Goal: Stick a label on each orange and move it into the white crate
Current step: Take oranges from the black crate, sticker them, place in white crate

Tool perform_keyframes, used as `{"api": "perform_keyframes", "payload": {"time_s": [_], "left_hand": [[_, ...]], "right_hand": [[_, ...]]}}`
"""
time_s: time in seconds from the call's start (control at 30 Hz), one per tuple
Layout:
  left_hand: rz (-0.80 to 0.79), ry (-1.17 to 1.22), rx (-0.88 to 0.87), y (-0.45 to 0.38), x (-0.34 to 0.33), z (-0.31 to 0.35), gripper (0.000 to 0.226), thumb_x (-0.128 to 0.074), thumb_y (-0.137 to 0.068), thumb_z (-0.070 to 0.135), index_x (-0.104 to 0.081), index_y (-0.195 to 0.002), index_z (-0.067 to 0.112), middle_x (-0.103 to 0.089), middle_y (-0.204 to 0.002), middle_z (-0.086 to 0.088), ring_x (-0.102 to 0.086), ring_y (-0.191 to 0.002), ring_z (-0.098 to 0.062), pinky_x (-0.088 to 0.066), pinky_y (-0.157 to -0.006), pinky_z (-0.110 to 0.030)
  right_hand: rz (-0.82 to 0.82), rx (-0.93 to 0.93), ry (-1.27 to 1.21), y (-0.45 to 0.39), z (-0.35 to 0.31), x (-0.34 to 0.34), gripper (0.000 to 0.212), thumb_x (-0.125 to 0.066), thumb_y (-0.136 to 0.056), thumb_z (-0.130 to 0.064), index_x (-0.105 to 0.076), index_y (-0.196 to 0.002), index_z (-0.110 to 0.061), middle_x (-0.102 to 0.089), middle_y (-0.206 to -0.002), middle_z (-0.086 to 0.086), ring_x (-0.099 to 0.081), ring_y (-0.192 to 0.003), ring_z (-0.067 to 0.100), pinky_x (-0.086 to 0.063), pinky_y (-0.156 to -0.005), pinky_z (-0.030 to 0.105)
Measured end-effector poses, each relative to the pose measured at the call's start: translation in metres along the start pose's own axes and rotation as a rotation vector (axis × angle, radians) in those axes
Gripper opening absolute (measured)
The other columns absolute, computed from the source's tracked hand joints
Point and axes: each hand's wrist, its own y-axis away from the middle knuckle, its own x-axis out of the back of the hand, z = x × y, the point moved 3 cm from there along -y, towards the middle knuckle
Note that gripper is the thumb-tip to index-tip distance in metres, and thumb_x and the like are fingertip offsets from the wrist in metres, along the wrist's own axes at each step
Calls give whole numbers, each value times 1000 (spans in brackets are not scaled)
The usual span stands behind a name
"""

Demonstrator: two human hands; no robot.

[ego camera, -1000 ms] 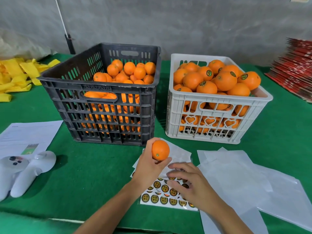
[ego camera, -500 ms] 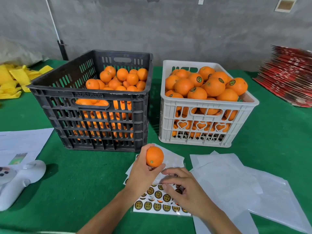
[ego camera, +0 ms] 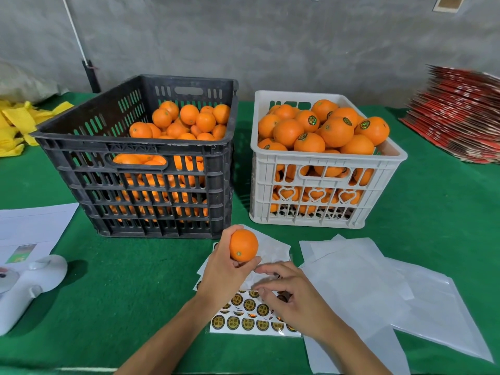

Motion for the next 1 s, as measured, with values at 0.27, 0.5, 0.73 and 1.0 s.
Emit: {"api": "perform_keyframes", "payload": {"time_s": [0.27, 0.5, 0.73, 1.0], "left_hand": [[3, 0, -11, 1, 0, 0, 74, -87, -81, 48, -36, -133, 62, -59, -121, 15, -69, -94, 3, -53, -72, -11], [37, 65, -18, 2, 1, 2, 75, -88, -81, 47, -38, -135, 61, -59, -119, 25, -68, -99, 1, -55, -74, -13], [81, 145, -9, 4, 5, 3, 77, -88, -82, 44, -38, -139, 55, -58, -113, 32, -72, -93, -4, -53, -76, -10], [58, 76, 6, 1, 3, 1, 74, -89, -80, 46, -39, -132, 62, -61, -114, 26, -71, -93, -1, -54, -69, -11]], "right_hand": [[-40, 29, 144, 3, 7, -3, 38, -59, -96, -53, -70, -128, -37, -45, -147, -32, -34, -140, -1, -29, -119, 34], [-58, 159, 376, 4, 11, -1, 47, -49, -101, -64, -68, -132, -35, -47, -151, -24, -36, -142, 2, -28, -118, 29], [55, 238, 327, -1, 0, -1, 27, -59, -103, -46, -71, -118, -28, -62, -129, -20, -53, -125, 4, -42, -105, 33], [126, 354, 396, 2, -7, 2, 22, -67, -100, -36, -74, -119, -26, -68, -123, -18, -61, -115, 6, -48, -100, 34]]}}
